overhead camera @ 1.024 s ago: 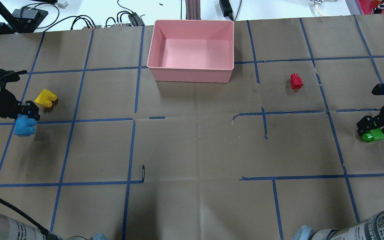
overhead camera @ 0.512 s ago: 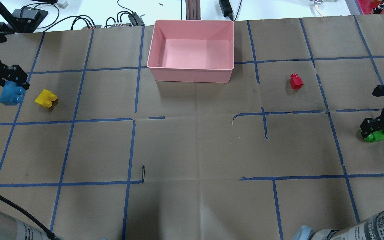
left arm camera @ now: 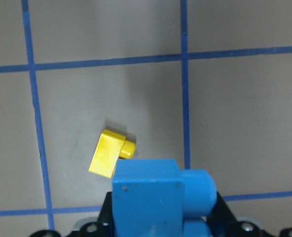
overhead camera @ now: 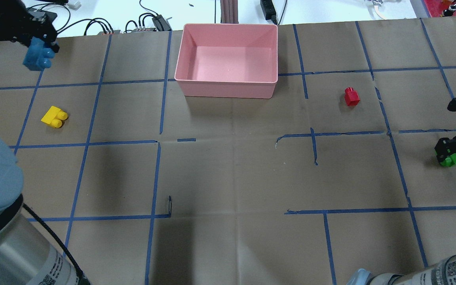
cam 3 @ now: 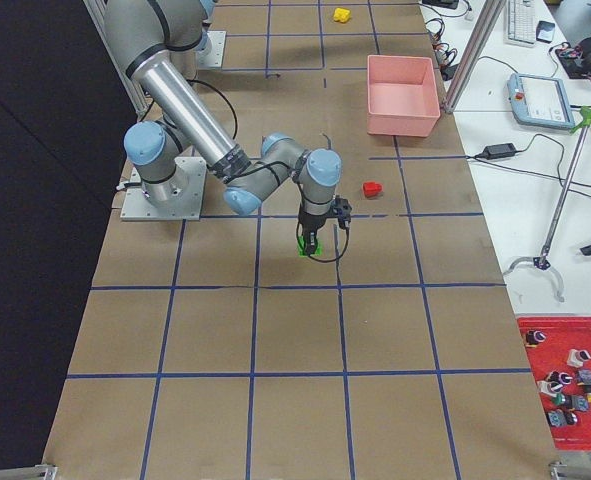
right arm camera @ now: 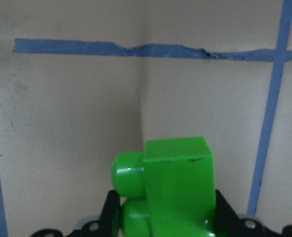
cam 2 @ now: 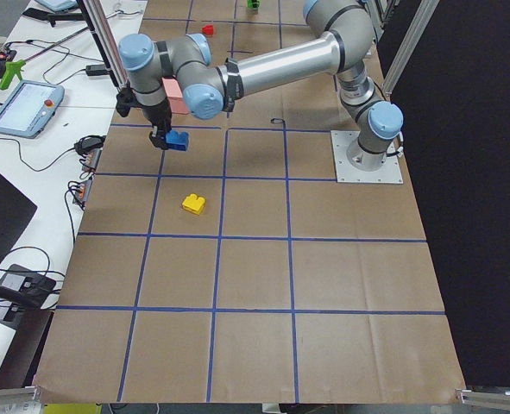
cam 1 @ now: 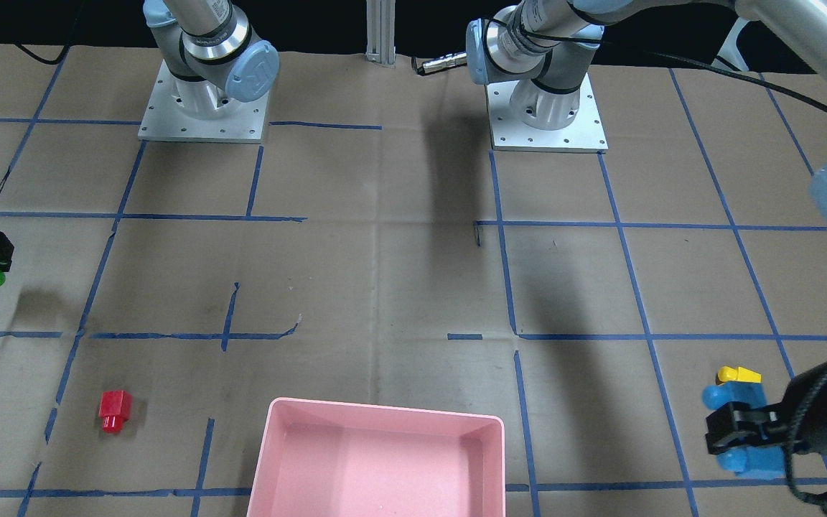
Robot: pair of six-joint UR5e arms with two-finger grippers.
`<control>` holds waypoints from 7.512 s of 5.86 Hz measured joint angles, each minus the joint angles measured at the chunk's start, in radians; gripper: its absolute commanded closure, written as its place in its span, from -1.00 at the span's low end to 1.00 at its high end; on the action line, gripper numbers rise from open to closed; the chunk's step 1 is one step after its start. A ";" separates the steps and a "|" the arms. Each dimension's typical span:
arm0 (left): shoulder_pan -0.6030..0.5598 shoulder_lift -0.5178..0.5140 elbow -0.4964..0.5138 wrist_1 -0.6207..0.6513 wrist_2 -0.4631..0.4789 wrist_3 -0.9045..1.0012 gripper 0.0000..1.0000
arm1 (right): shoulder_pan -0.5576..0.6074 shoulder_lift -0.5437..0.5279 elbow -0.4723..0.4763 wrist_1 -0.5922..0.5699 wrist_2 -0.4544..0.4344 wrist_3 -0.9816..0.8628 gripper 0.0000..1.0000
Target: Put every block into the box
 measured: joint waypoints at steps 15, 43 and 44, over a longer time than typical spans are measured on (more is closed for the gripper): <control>-0.089 0.070 -0.017 0.031 -0.043 -0.283 -0.98 | 0.760 0.320 -0.676 -0.009 0.361 0.897 0.86; 0.401 0.064 -0.752 0.679 -0.040 0.692 0.99 | 0.396 0.233 -0.152 -0.363 0.255 0.232 0.92; 0.399 0.066 -0.750 0.686 -0.039 0.691 1.00 | 0.398 0.178 -0.188 -0.243 0.262 0.232 0.91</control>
